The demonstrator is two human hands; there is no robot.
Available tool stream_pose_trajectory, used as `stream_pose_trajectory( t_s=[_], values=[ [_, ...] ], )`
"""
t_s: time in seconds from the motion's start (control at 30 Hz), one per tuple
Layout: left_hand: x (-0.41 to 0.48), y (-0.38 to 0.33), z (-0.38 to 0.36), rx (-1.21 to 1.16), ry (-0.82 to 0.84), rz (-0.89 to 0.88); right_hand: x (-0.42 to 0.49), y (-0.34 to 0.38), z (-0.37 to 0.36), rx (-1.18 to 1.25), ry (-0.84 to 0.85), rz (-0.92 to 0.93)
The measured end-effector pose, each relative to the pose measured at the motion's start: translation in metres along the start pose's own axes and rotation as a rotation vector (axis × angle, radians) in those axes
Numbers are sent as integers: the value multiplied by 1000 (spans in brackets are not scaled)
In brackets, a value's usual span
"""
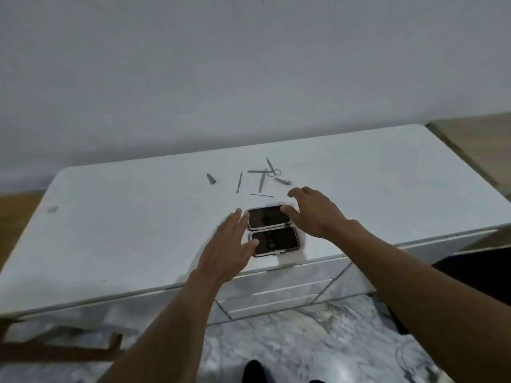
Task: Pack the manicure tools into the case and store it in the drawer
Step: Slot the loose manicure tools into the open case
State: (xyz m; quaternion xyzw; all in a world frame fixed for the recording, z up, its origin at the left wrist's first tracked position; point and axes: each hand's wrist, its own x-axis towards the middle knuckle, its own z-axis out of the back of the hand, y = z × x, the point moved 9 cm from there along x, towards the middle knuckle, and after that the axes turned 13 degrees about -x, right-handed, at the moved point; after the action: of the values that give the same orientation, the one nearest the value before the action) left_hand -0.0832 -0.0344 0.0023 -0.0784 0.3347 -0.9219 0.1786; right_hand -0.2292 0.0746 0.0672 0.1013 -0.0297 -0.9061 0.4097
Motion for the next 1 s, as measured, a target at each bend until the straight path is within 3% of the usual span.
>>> stream_pose_trajectory(
  t_s=[0.23, 0.6, 0.77, 1.0],
  values=[
    [-2, 4, -7, 34, -110, -99, 33, -10, -7, -66, 13, -56],
    [4, 14, -3, -7, -184, -97, 96, -21, -20, -175, 20, -127],
    [5, 15, -2, 8, -181, -84, 97, -26, -23, -221, -104, -128],
    [2, 14, -1, 18, -188, -68, 69, -32, -18, 203, -70, -192]
  ],
)
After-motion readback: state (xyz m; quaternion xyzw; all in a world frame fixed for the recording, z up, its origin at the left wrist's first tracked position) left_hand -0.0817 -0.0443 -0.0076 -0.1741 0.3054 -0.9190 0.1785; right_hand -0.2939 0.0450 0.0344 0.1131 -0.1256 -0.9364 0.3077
